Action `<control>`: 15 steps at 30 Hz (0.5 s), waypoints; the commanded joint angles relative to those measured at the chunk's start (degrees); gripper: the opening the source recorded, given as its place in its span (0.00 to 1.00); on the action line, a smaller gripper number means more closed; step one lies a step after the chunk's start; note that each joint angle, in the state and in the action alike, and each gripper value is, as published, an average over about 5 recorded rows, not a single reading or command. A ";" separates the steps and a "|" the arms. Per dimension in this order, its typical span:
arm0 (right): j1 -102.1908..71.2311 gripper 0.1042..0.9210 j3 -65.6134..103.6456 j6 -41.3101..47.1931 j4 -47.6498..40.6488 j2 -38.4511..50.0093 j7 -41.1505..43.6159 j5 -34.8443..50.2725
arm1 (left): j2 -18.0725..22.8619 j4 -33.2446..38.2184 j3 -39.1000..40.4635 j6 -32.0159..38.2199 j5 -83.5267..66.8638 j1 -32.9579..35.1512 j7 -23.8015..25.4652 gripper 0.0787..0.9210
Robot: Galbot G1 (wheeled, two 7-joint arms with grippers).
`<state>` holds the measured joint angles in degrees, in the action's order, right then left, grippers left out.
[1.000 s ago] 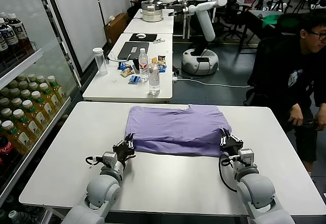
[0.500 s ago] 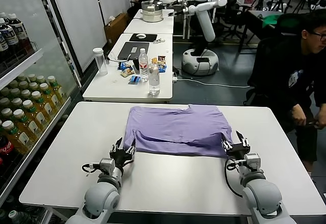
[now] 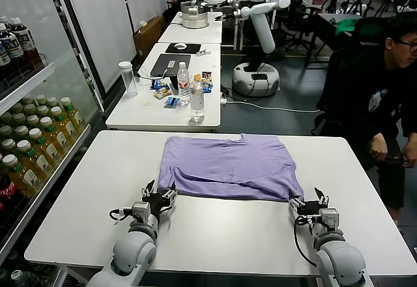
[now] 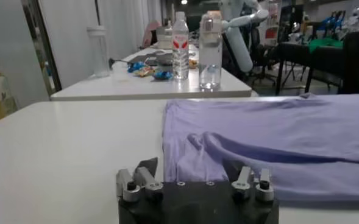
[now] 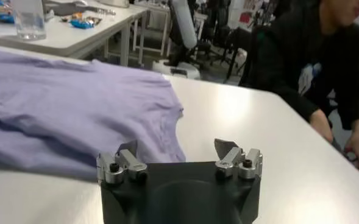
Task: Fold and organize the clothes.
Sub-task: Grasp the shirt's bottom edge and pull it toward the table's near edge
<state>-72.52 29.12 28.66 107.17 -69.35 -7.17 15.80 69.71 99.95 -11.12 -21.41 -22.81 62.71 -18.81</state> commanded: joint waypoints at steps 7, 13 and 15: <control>1.07 0.54 -1.42 0.95 -1.53 -0.08 -0.02 2.15 | -0.06 -1.54 0.51 -1.52 -3.48 -0.53 0.37 0.36; 0.70 0.33 -1.35 0.62 -0.85 0.19 0.23 2.51 | -0.18 -1.12 0.35 -1.94 -5.04 -0.23 0.69 0.15; 0.27 0.25 -1.18 0.44 -0.35 0.26 0.32 2.60 | -0.41 0.01 0.14 -1.74 -5.49 0.37 0.89 0.08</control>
<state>-72.94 28.63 28.59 107.45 -69.07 -6.66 17.90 69.14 99.71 -11.10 -22.53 -26.88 63.12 -17.78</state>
